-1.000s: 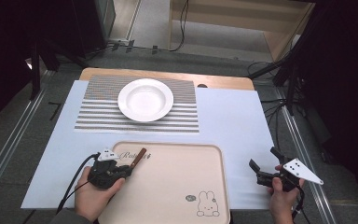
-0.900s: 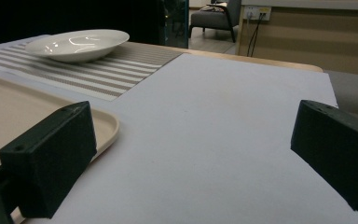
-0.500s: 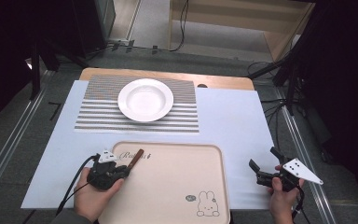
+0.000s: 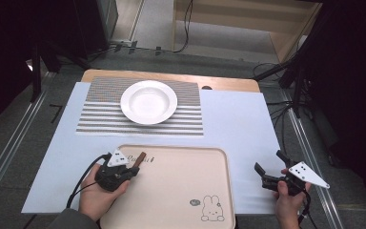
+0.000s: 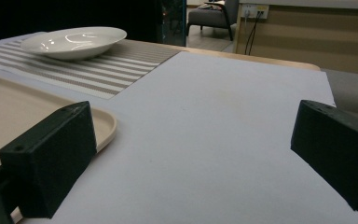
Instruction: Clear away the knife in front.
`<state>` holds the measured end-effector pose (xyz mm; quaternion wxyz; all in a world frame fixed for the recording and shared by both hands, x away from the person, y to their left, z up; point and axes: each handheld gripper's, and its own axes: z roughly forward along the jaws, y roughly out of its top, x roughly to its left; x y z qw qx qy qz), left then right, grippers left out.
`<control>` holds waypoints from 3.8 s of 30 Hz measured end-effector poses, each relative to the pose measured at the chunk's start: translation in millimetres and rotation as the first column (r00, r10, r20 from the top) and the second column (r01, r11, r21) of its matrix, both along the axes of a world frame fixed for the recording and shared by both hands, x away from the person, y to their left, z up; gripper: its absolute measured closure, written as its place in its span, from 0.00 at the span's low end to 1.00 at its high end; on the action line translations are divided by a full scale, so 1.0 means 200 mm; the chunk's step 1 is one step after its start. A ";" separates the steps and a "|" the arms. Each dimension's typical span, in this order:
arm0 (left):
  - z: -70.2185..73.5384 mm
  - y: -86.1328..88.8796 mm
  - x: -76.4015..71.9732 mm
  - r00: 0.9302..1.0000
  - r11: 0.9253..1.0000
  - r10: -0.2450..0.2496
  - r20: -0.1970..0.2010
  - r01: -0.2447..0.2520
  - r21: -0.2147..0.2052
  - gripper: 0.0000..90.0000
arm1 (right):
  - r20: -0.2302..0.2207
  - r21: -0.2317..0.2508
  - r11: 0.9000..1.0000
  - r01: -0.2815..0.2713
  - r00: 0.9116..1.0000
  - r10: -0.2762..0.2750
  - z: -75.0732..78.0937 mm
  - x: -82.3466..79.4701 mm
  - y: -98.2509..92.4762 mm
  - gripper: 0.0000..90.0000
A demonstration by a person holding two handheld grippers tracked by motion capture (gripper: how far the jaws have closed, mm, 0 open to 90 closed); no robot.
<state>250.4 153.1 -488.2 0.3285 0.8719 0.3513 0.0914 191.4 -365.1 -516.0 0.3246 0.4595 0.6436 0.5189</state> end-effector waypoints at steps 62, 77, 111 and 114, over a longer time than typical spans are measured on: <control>0.13 0.50 -0.04 0.934 0.912 0.261 0.243 -0.156 -0.380 0.30 | -0.004 -0.018 1.000 0.002 1.000 -0.002 0.00 0.00 0.01 0.00; 0.11 0.62 -0.04 0.915 0.900 0.297 0.274 -0.172 -0.401 0.00 | -0.006 -0.017 1.000 0.003 1.000 -0.003 0.00 0.00 0.01 0.00; 0.03 0.89 -0.02 0.876 0.885 0.379 0.298 -0.249 -0.394 0.00 | -0.005 -0.016 1.000 0.006 1.000 -0.006 0.00 0.01 0.01 0.00; 0.02 0.88 -0.02 0.878 0.888 0.375 0.299 -0.247 -0.389 0.00 | -0.006 -0.019 1.000 0.005 1.000 -0.005 0.00 0.01 0.01 0.00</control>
